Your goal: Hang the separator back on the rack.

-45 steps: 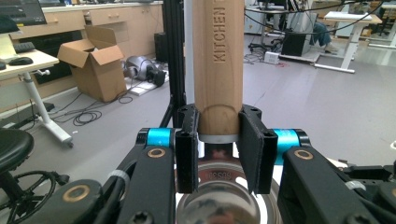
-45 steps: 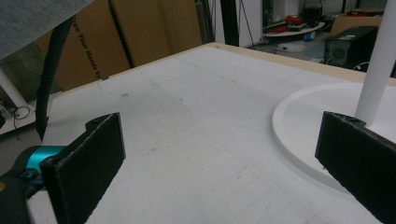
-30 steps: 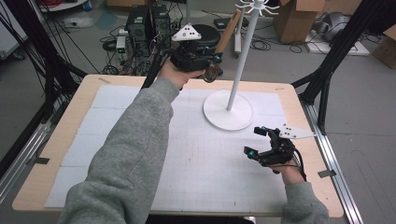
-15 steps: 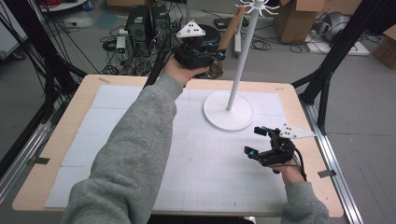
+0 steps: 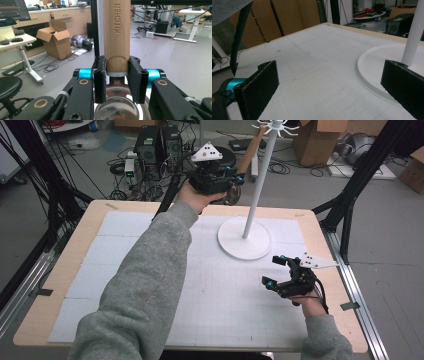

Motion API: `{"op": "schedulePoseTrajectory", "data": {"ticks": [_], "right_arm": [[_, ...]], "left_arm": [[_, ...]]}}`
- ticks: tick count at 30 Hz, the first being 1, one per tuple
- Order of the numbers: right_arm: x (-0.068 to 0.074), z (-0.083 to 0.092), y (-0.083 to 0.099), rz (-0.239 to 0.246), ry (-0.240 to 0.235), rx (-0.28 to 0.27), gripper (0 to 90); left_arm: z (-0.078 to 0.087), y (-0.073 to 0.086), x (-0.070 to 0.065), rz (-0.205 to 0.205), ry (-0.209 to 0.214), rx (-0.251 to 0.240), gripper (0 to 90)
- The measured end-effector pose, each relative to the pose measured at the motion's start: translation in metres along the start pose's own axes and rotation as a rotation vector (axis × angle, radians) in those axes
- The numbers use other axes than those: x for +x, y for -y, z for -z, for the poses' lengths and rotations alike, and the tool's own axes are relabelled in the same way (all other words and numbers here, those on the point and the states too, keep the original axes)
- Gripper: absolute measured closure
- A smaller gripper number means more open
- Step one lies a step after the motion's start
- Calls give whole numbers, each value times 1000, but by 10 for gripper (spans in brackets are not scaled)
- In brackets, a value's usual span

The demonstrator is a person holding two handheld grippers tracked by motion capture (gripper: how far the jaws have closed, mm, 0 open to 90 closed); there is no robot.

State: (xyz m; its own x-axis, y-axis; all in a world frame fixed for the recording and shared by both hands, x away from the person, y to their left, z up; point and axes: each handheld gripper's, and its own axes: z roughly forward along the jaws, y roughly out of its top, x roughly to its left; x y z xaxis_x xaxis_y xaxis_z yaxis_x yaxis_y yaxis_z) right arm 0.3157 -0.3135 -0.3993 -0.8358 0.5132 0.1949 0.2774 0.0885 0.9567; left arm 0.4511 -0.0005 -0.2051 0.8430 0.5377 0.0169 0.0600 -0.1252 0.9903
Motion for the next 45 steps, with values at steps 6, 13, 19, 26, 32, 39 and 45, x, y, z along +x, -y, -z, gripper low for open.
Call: {"op": "schedulePoseTrajectory", "data": {"ticks": [6, 13, 19, 26, 32, 39, 45], "right_arm": [[0, 0, 0, 0, -2, 1, 7], [-1, 1, 0, -3, -1, -7, 7], [-2, 2, 0, -7, -1, -8, 7], [-2, 2, 0, -4, 0, -8, 7], [-2, 2, 0, -6, -1, -9, 7], [-3, 2, 0, -3, 1, -14, 7], [-2, 2, 0, -4, -1, -10, 7]], "left_arm": [[-3, -1, 0, 1, 0, 9, 694], [-11, 4, 0, -1, -17, 31, 694], [-14, 6, 1, 11, -23, 30, 694], [-19, 5, -1, 16, -21, 33, 694], [-25, 5, -3, 19, -21, 36, 694], [-30, 7, -4, 18, -32, 36, 693], [-31, 7, -5, 8, -26, 32, 676]]}}
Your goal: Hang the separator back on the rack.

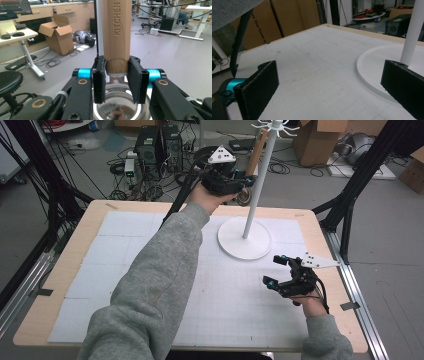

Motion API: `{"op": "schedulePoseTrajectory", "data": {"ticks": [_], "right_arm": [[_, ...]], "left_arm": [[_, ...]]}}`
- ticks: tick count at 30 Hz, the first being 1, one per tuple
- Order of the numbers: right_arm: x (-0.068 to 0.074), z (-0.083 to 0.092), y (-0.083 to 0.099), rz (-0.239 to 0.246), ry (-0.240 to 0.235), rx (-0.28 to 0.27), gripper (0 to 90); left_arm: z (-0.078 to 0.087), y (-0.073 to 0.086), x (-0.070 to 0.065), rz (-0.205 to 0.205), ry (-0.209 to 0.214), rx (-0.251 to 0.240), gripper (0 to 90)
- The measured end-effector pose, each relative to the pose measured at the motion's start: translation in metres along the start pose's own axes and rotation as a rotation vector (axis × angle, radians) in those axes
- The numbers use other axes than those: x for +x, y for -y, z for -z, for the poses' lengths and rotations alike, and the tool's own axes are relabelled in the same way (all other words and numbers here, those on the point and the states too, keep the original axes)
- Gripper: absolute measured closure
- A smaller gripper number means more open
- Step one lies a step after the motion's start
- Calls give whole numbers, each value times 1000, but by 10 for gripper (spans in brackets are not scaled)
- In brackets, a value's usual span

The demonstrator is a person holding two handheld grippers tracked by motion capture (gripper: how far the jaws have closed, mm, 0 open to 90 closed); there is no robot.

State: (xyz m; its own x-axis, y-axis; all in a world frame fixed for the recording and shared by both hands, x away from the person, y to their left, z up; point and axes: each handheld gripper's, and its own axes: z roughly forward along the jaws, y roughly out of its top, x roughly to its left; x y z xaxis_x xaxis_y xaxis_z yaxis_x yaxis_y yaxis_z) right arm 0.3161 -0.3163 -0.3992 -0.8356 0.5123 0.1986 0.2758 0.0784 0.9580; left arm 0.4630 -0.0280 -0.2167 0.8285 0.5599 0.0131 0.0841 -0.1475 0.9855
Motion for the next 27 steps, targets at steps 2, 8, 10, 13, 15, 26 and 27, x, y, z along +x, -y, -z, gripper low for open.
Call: {"op": "schedulePoseTrajectory", "data": {"ticks": [2, 8, 10, 13, 15, 26, 27], "right_arm": [[0, 0, 0, 0, 2, -1, 7], [0, -1, 0, 1, 3, 4, 7], [1, -1, 0, 5, 4, 7, 7], [1, -1, 0, 5, 6, 7, 7], [1, 0, 0, 4, 9, 10, 7], [2, 0, 3, 9, 14, 21, 7], [1, 0, 3, 12, 13, 23, 7]], "left_arm": [[0, 0, 0, 0, 7, -6, 621], [7, 2, -1, -4, 32, -10, 498], [8, 4, -1, -9, 40, -1, 467], [13, 11, -3, -47, 52, 43, 441], [19, 14, -4, -38, 80, 29, 428], [39, 36, -7, -44, 148, 40, 254], [41, 38, -7, -41, 153, 33, 242]]}}
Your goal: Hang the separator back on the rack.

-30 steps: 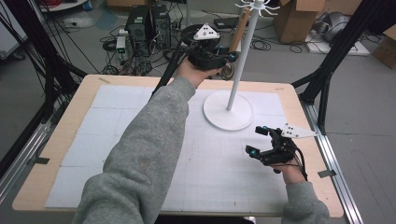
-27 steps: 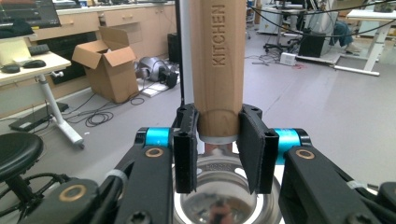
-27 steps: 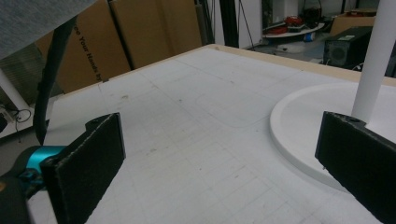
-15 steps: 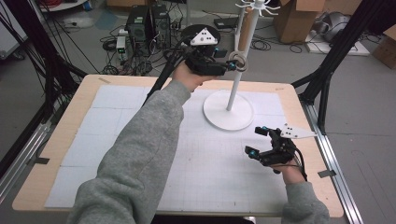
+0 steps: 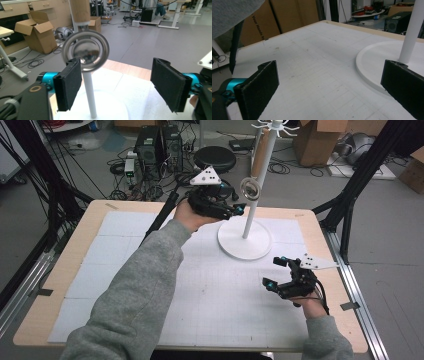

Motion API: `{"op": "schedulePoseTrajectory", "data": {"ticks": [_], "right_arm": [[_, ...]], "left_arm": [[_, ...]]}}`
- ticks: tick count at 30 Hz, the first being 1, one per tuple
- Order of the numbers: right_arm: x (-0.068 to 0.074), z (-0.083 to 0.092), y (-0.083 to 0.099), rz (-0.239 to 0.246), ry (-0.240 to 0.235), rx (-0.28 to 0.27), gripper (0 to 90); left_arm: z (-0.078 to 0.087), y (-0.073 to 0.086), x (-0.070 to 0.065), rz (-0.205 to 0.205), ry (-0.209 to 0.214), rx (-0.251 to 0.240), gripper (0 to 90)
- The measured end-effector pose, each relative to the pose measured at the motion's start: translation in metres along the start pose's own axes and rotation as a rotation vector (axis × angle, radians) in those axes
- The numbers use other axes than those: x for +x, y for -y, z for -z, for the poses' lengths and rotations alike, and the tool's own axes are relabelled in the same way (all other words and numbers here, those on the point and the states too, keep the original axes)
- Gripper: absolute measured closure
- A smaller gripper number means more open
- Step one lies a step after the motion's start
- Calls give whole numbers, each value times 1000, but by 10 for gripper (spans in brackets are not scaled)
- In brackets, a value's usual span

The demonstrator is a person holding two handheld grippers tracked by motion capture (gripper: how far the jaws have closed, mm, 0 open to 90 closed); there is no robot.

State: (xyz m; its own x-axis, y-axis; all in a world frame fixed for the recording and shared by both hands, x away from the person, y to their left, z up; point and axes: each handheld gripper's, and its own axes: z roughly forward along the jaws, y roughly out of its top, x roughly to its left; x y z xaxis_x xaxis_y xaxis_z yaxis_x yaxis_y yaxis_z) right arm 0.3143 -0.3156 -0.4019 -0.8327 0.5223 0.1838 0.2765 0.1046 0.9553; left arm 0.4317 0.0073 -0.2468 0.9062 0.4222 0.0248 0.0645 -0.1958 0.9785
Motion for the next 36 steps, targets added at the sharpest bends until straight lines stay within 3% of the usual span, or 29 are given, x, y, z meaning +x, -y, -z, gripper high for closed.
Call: {"op": "schedulePoseTrajectory", "data": {"ticks": [8, 14, 17, 22, 29, 36], "right_arm": [[-1, 0, 1, -12, 1, 4, 7], [-2, 0, 2, -8, 6, 8, 7], [-1, 0, 3, -12, 8, 12, 7], [1, 1, 2, -2, 16, 9, 7], [1, 3, 2, 3, 34, 3, 7], [1, 3, 2, 1, 35, 2, 7]], "left_arm": [[17, 14, -1, -5, 12, -21, 166], [31, 34, -3, -21, 10, -12, 124], [35, 39, -3, -9, 12, -17, 100], [47, 50, -6, 8, 19, -28, 90], [61, 61, -12, -18, -2, -24, 84], [76, 77, -13, -2, -13, -22, 84]]}}
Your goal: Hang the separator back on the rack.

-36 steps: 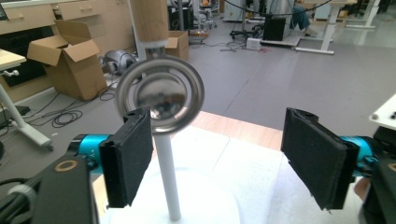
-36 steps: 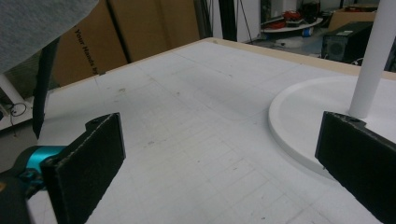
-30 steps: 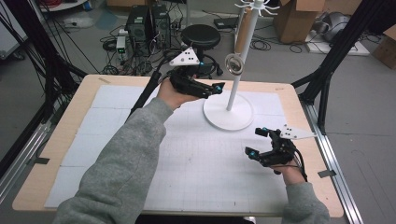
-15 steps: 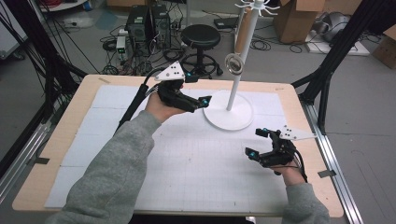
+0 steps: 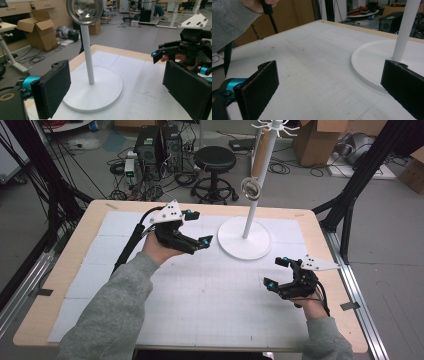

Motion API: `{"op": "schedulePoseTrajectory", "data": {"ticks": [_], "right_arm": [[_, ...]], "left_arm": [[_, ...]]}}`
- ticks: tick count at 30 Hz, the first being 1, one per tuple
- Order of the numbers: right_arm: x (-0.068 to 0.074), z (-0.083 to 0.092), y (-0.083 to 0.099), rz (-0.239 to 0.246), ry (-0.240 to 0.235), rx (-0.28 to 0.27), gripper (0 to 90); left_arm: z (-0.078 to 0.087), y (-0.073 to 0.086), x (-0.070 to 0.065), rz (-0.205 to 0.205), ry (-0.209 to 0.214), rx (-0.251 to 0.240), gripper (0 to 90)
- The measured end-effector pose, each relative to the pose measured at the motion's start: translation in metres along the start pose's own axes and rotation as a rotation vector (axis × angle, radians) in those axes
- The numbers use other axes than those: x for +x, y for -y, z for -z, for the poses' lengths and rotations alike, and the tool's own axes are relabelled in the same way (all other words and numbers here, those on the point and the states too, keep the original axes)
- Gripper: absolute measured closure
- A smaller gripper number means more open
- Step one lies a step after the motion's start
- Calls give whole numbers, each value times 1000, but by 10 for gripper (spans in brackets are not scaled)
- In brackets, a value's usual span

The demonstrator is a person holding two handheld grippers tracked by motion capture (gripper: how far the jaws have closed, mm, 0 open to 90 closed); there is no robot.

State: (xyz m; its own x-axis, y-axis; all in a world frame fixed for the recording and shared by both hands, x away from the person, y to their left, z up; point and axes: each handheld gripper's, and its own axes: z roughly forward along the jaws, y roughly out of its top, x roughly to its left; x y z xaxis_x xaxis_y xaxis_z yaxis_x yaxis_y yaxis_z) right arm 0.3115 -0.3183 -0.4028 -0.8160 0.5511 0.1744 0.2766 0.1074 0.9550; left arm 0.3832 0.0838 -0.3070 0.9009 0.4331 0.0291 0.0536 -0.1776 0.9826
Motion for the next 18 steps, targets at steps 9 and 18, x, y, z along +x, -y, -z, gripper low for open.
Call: {"op": "schedulePoseTrajectory", "data": {"ticks": [9, 18], "right_arm": [[1, -1, 0, 2, 2, 5, 7], [0, 1, 1, -1, 11, 6, 7]], "left_arm": [[18, 18, 1, 23, -24, 4, 84], [44, 40, 3, 47, -69, 18, 84]]}}
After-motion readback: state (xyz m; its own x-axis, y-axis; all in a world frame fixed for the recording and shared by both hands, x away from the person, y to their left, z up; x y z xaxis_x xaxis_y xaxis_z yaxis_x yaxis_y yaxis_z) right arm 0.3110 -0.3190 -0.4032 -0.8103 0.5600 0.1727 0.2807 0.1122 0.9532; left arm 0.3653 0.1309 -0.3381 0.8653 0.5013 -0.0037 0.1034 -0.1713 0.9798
